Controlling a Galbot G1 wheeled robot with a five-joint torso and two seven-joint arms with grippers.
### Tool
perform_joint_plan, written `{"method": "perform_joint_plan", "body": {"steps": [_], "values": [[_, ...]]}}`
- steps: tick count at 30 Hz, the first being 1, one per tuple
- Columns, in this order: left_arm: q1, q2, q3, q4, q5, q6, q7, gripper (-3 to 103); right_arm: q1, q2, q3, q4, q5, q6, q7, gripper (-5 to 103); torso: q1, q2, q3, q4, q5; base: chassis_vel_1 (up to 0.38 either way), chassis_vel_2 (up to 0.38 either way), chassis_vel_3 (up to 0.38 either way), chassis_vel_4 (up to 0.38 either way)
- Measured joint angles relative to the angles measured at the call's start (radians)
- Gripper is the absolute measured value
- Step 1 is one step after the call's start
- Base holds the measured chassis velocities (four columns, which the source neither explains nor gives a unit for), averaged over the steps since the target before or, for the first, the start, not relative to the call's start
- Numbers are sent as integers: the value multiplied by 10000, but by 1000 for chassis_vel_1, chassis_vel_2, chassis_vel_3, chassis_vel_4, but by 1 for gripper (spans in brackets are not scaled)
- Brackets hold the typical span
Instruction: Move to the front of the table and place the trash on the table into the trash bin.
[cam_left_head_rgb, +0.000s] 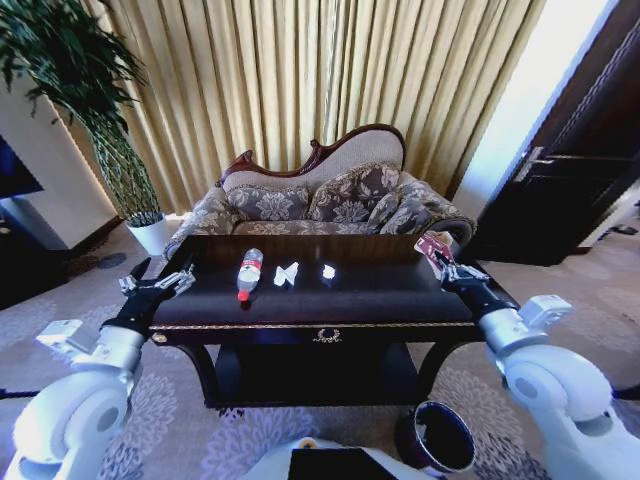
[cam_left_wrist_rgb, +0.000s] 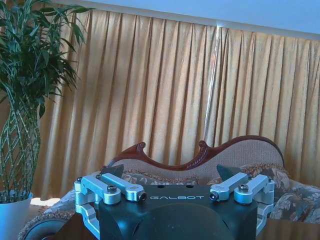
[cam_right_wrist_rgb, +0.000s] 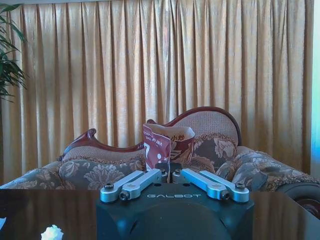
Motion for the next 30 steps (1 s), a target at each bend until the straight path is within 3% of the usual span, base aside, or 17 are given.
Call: {"method": "perform_joint_plan", "body": {"steps": [30], "values": [[45,25,7,-83,22,-6,18,100,-63,56,35,98,-85,43,57,0,-1,0,0,0,0,73,-77,-71,73]]}}
